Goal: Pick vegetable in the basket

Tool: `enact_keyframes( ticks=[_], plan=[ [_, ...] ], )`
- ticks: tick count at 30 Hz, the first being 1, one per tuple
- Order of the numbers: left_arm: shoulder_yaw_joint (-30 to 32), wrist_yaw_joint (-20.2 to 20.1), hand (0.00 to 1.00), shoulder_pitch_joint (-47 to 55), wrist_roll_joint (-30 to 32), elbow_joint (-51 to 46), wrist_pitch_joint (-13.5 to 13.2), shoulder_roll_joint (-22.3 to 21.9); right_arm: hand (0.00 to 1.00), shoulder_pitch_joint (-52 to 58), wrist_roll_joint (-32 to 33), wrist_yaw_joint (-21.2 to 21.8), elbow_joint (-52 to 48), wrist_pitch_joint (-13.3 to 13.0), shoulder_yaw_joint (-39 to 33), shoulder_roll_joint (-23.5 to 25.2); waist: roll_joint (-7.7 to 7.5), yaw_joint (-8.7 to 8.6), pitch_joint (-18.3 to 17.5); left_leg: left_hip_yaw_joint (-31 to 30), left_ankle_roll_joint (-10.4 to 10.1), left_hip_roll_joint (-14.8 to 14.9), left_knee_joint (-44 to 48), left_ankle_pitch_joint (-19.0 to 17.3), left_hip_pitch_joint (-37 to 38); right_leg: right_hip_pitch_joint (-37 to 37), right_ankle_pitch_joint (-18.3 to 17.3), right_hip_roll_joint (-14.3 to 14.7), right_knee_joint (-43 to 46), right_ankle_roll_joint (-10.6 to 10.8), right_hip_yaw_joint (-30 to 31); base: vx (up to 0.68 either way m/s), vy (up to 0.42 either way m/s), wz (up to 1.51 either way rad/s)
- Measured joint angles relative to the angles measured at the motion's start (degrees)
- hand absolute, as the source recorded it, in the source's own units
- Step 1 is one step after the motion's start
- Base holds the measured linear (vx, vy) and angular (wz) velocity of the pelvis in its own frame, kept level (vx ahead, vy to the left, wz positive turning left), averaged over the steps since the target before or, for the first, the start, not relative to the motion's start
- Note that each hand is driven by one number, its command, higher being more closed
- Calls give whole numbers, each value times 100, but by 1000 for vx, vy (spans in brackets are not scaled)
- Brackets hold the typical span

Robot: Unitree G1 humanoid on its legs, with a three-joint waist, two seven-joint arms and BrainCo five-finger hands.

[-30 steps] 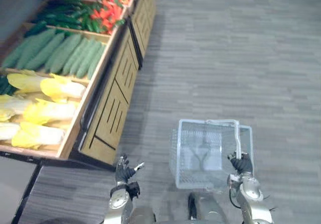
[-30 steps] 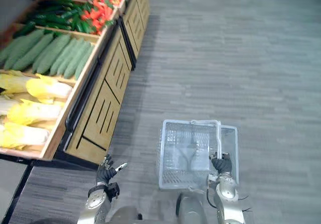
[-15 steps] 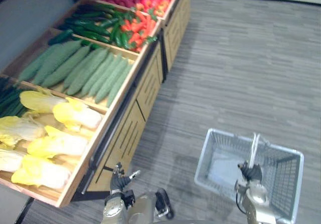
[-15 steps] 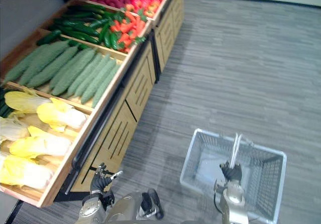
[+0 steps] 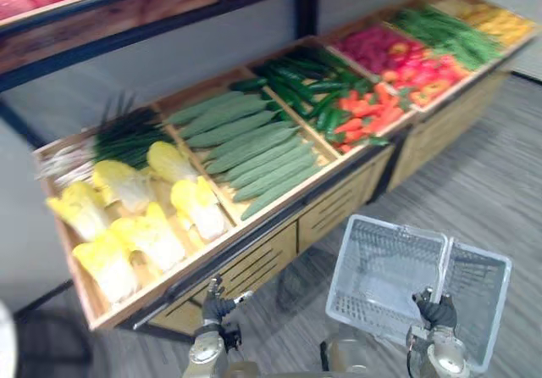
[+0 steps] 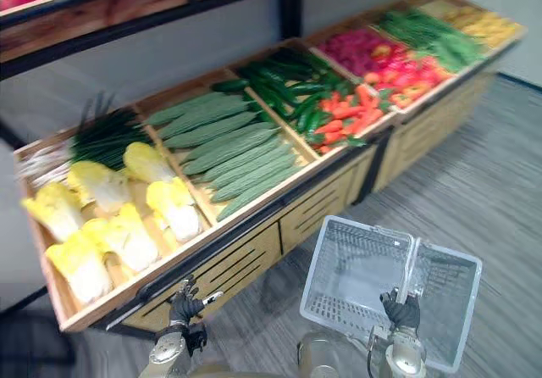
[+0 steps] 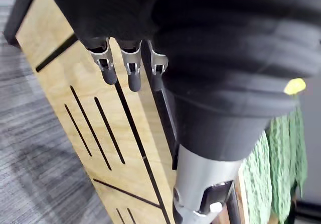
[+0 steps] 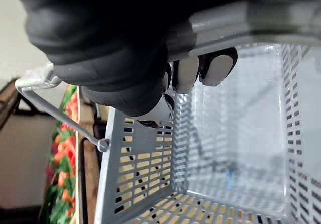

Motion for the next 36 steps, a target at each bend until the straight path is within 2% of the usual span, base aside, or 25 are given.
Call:
enact_keyframes(
  ticks=[2, 3, 4, 5, 6, 8, 9, 12, 16, 18, 21, 28, 34, 36],
  plan=[
    [-3, -5, 0, 52, -5, -81, 2, -13, 100, 20, 136, -23, 69, 9, -35, 57, -15, 10, 9, 828, 176, 334, 38, 134, -83, 265, 17, -107, -210, -46, -493, 31, -139, 125],
    [-2, -4, 0, 68, -5, -93, 2, -13, 100, 19, 165, -29, 69, 13, -44, 62, -19, 9, 11, 1055, 217, 394, 42, 161, -96, 314, 17, -141, -241, -46, -580, -11, -58, 102],
    [15, -4, 0, 147, -6, -165, 6, -13, 100, 11, 192, -30, 68, 12, -101, 79, -22, 14, 13, 1666, 293, 536, 41, 209, -83, 418, 16, -240, -305, -45, -758, -25, -24, 86],
    [66, 0, 0, 193, -6, -208, 6, -8, 100, -2, 233, -33, 68, 12, -165, 111, -22, 15, 13, 2102, 311, 633, 22, 221, -37, 506, 14, -323, -364, -37, -895, -35, 20, 84],
    [100, 1, 0, 201, -5, -234, 6, 6, 100, -5, 243, -34, 68, 12, -203, 127, -32, 37, 17, 2290, 296, 643, -4, 244, -23, 544, 8, -388, -382, -16, -960, -42, 66, 53],
    [100, 4, 0, 206, -5, -267, 6, 33, 100, -30, 341, -40, 69, 13, -256, 126, -54, 178, 26, 2351, 223, 573, -42, 300, -28, 557, -31, -473, -407, 34, -961, -49, 101, 26],
    [96, 4, 0, 228, -5, -284, 6, 56, 100, -29, 345, -40, 69, 13, -253, 147, -82, 176, 26, 2332, 201, 496, -127, 309, -31, 558, -50, -506, -424, 132, -933, -33, 88, 22],
    [95, 4, 0, 248, 0, -358, 8, 160, 100, -22, 345, -30, 88, 28, -256, 266, -188, 161, 59, 2282, 136, 330, -360, 345, -25, 544, 28, -503, -534, 242, -756, -5, 87, 21],
    [96, 9, 0, 250, 77, -561, 11, 312, 100, -35, 342, -21, 127, 84, -259, 366, -273, 168, 28, 2303, 48, 203, -518, 399, -18, 484, 129, -539, -597, 226, -642, 55, 51, -3],
    [98, 19, 0, 244, 146, -734, 11, 389, 100, -48, 340, -9, 206, 84, -262, 381, -373, 166, 0, 2336, 12, 135, -668, 428, 59, 484, 131, -554, -635, 226, -534, 99, 42, -7],
    [98, 53, 0, 187, 203, -927, 8, 432, 100, -88, 330, -2, 384, 83, -284, 379, -442, 152, -48, 2349, -14, 32, -887, 506, 171, 496, 133, -490, -754, 229, -353, 95, 21, -7],
    [276, 393, 0, -62, 205, -1411, -29, 554, 100, -196, 330, 23, 843, 65, -312, 367, -436, 105, -82, 2272, -45, -68, -1463, 850, 373, 646, 334, -328, -1300, 206, -189, 67, 2, -3],
    [334, 700, 0, -669, 448, -1349, -30, 907, 100, -544, 310, 125, 1377, 3, -366, 262, -387, -108, -97, 2260, -89, -63, -1958, 1231, 381, 625, 709, -162, -1848, 152, -53, -16, -18, -13],
    [416, 812, 0, -999, 673, -1229, -28, 985, 100, -557, 273, 128, 1418, -38, -379, 208, -304, -191, -125, 2262, -94, -48, -2068, 1286, 384, 629, 871, -96, -2056, 146, 11, -47, 0, -22]
  ],
)
